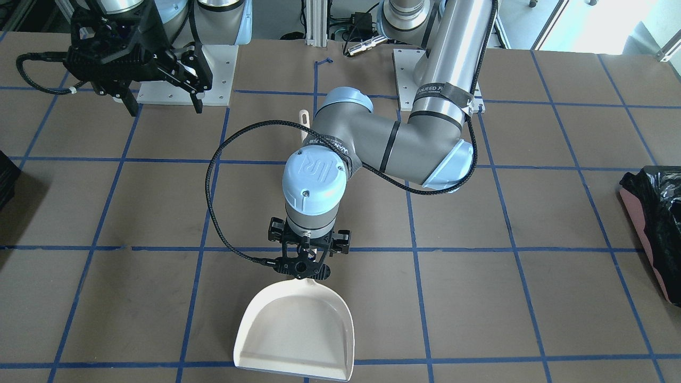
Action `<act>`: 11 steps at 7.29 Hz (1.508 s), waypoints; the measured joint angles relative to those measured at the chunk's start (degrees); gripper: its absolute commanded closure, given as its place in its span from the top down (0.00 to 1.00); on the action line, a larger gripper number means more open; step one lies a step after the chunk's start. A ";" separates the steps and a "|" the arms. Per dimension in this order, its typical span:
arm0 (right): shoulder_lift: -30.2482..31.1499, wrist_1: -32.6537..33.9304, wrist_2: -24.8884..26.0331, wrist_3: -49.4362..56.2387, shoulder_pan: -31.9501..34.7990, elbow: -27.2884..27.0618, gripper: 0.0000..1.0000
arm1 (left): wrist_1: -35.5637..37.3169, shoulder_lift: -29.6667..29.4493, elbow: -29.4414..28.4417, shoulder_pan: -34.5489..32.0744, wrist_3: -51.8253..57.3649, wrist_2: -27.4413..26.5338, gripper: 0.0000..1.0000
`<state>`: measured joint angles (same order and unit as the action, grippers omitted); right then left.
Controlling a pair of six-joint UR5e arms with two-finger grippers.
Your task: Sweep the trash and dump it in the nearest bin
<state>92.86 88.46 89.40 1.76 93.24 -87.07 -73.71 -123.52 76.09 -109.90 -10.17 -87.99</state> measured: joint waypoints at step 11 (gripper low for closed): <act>0.04 -0.04 0.03 0.00 0.01 0.00 1.00 | -10.19 20.78 4.63 20.25 6.43 -4.26 1.00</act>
<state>92.90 88.42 89.42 1.76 93.25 -87.07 -83.90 -102.73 80.72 -89.65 -3.73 -92.25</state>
